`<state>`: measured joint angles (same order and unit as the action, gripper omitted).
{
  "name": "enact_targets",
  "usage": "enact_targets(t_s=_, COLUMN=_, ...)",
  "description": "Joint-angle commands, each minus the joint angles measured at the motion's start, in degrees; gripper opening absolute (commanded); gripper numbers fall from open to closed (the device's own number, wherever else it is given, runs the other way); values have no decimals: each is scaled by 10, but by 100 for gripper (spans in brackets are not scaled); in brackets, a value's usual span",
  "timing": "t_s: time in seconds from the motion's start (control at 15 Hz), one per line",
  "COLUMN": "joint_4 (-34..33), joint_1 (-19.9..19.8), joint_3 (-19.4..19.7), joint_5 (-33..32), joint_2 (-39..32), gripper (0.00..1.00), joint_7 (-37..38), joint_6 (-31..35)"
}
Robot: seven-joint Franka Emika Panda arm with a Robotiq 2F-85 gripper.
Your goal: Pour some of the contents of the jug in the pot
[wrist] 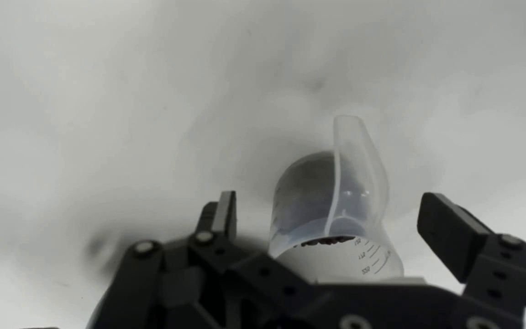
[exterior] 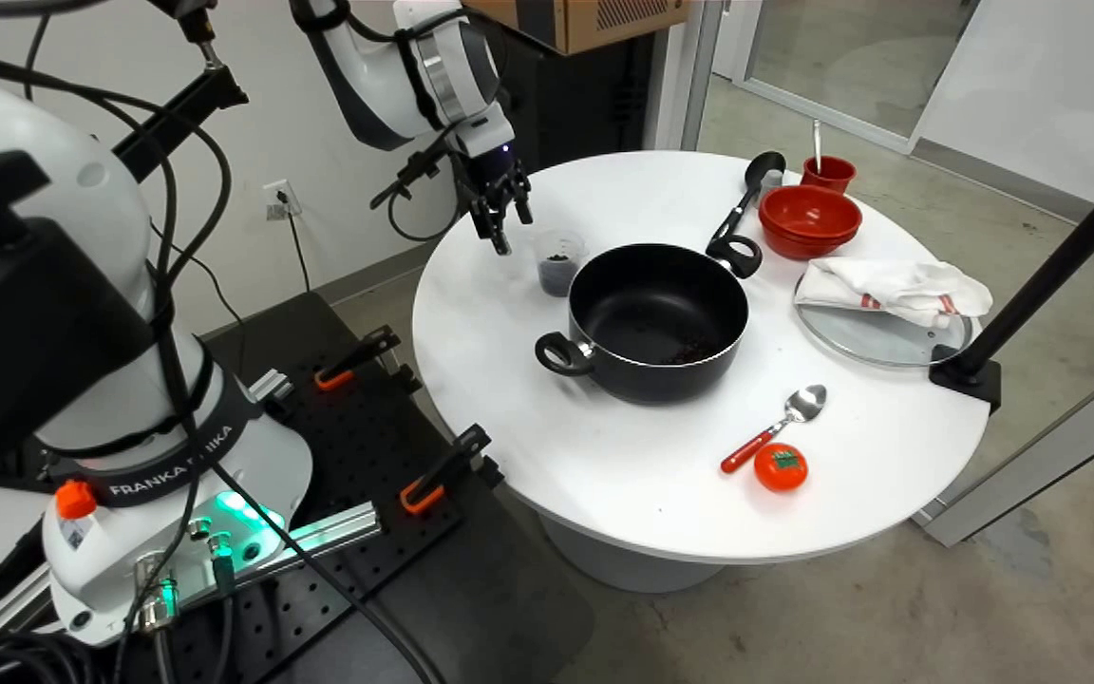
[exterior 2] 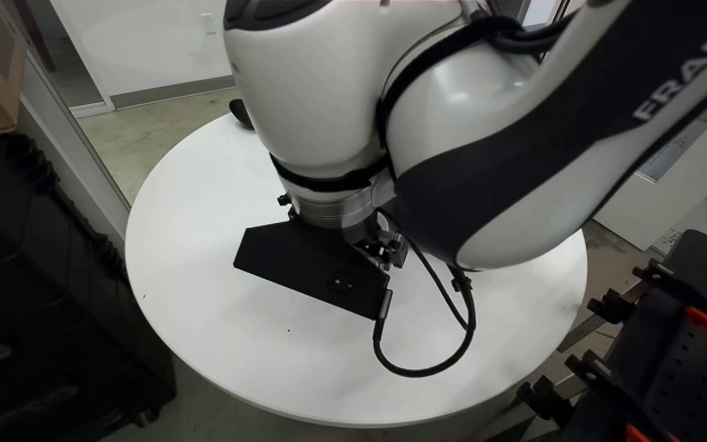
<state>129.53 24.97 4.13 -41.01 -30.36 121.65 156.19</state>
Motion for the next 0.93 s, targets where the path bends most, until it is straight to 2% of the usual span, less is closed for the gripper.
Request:
enact_targets(t_s=0.0, joint_4=-37, joint_1=-2, joint_3=-2, joint_5=21, joint_2=-24, gripper=100, joint_7=2, joint_6=12)
enact_targets(t_s=0.53, joint_4=-72, joint_1=1, joint_3=10, joint_5=70, joint_2=-57, gripper=100, joint_7=-17, joint_6=-3)
enact_targets(t_s=0.6, joint_4=-73, joint_1=2, joint_3=13, joint_5=74, joint_2=-60, gripper=96, joint_7=-19, joint_6=-3)
enact_targets(t_s=0.67, joint_4=-74, joint_1=2, joint_3=14, joint_5=80, joint_2=-62, gripper=73, joint_7=-22, joint_6=-3)
enact_targets(t_s=0.8, joint_4=-73, joint_1=4, joint_3=17, joint_5=87, joint_2=-64, gripper=67, joint_7=-26, joint_6=-4)
enact_targets(t_s=0.87, joint_4=-73, joint_1=4, joint_3=18, joint_5=91, joint_2=-64, gripper=61, joint_7=-27, joint_6=-4)
